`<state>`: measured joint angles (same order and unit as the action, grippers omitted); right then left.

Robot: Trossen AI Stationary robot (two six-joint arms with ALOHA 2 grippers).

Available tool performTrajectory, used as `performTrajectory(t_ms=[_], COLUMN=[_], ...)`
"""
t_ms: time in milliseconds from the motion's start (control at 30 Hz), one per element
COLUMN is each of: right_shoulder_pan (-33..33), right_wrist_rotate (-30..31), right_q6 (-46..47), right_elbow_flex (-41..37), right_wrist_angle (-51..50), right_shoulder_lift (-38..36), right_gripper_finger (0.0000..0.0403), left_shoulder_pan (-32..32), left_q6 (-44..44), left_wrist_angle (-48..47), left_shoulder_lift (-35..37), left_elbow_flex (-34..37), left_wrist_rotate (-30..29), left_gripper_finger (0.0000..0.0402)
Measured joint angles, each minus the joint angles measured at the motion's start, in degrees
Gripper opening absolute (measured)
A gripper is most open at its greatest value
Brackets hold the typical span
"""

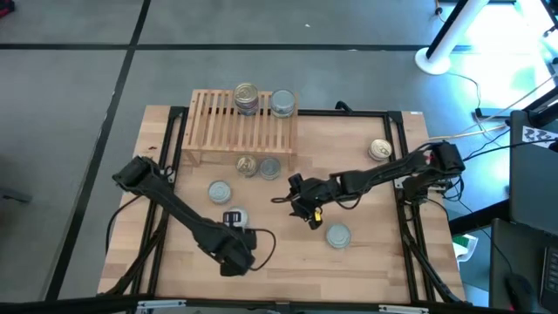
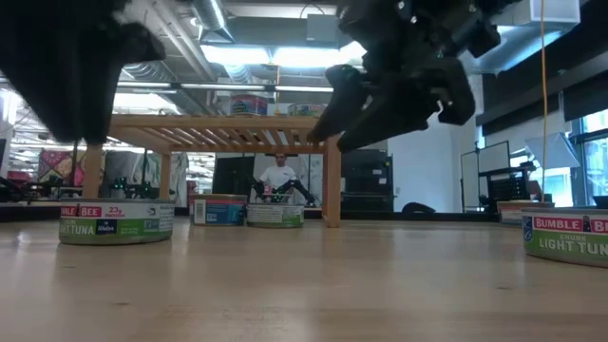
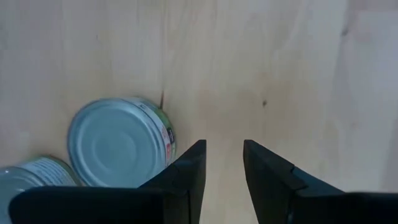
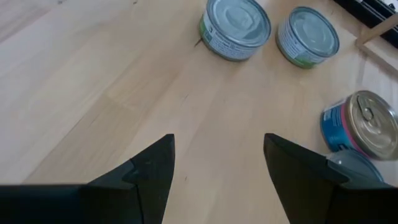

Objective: Stack canned seafood by type on shelf
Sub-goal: Stack the green tuna can on top of the stacked green tuna cans on the shelf

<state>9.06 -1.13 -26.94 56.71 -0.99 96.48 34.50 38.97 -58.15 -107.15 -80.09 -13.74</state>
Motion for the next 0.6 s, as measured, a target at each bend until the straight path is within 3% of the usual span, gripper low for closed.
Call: performTrajectory(t_ms=[167,367,600], right_shoulder_pan=[0.0,0.0,0.0], right_wrist_rotate=[0.0,0.0,0.0], right_q6=[-0.1,-0.1,0.0], right_elbow_flex=[0.0,0.0,0.0], right_wrist_angle=[3.1,4.2,4.4], right_shoulder_lift=[2.0,2.2,2.2], right_gripper_finger=[0.0243,0.0243,0.0243], left_shoulder_pan=[0.0,0.0,0.0], left_q6=[1.3,6.0,9.2], left_wrist_angle=[-0.4,-5.2,-5.5], left_shoulder_lift=[-2.7,-3.0,-3.6], left_elbow_flex=[0.0,0.0,0.0], left_wrist_rotate=[-0.7,-5.7,-6.2], left_gripper_finger=[0.0102,0.0102,0.0102])
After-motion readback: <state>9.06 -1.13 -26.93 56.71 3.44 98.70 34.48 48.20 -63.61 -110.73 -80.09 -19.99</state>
